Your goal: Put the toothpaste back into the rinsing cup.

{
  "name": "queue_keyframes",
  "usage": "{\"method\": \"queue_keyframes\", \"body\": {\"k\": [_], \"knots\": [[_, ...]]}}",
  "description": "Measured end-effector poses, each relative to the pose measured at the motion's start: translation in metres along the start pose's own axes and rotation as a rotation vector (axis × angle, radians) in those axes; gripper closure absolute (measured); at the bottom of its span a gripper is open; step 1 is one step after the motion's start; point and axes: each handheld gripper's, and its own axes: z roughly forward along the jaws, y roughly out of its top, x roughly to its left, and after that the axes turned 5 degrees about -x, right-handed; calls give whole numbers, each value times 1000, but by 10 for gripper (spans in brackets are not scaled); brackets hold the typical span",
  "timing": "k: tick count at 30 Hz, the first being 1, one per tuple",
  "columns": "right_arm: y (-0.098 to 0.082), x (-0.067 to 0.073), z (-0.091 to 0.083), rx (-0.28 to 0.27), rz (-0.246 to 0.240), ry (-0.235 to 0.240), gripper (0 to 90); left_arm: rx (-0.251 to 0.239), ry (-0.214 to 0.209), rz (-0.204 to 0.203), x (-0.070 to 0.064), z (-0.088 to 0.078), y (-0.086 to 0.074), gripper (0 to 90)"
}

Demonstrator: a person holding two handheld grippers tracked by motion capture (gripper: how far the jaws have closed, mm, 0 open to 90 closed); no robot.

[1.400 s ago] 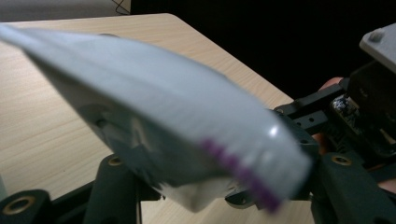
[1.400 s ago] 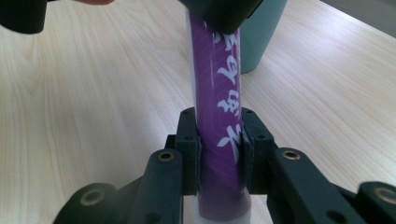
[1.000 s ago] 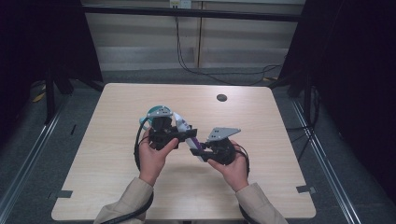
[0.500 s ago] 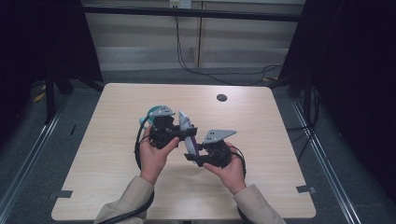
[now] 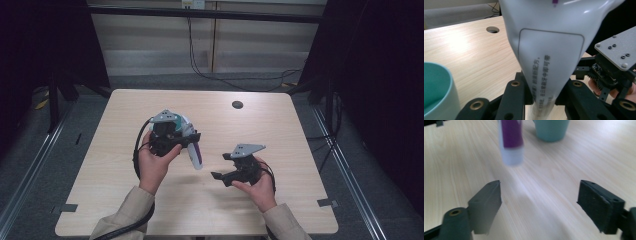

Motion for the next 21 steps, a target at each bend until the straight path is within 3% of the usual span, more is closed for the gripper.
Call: {"method": "queue_keyframes", "body": {"k": [11,14,21], "knots": [[-41,-8,-12,79,6,-63,141,18,37,15,8,-9,4,760],[-46,-10,-15,94,5,-95,140,29,49,21,10,-10,6,760],[-51,-14,-17,100,-17,-114,139,31,76,26,17,-14,9,760]]}}
